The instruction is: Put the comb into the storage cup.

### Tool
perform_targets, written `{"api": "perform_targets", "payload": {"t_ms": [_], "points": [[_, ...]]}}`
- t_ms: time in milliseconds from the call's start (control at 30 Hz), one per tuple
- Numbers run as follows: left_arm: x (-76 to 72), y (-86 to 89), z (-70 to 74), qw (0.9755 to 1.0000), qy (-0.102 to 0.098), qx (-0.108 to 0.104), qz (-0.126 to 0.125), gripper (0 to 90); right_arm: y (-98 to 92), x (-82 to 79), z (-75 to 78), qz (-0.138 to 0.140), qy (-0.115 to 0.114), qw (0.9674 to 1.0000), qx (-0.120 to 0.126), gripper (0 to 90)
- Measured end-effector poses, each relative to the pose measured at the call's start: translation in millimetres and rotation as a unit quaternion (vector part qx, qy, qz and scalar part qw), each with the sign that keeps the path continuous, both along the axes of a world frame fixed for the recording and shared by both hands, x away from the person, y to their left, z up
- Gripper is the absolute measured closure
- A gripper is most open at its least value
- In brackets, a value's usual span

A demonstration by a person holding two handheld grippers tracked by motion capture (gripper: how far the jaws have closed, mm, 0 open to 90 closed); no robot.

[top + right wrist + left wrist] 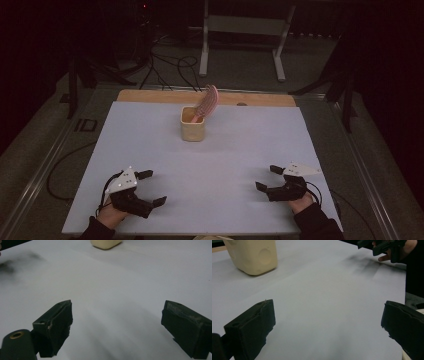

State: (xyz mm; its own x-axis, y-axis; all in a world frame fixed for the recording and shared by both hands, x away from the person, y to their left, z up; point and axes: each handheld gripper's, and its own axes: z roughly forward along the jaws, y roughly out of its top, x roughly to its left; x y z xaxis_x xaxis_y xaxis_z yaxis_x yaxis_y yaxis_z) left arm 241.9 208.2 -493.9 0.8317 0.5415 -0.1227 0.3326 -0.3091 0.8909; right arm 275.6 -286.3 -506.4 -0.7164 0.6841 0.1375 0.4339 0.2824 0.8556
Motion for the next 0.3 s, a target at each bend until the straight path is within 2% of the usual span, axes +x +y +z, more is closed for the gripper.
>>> {"api": "perform_targets", "payload": {"t_ms": [300], "points": [[0.4, -0.1, 0.2, 1.0000, 0.000, -0.001, 0.000, 0.1, -0.6, 0.3, -0.5, 0.001, 0.001, 1.0000, -0.002, 10.1]]}}
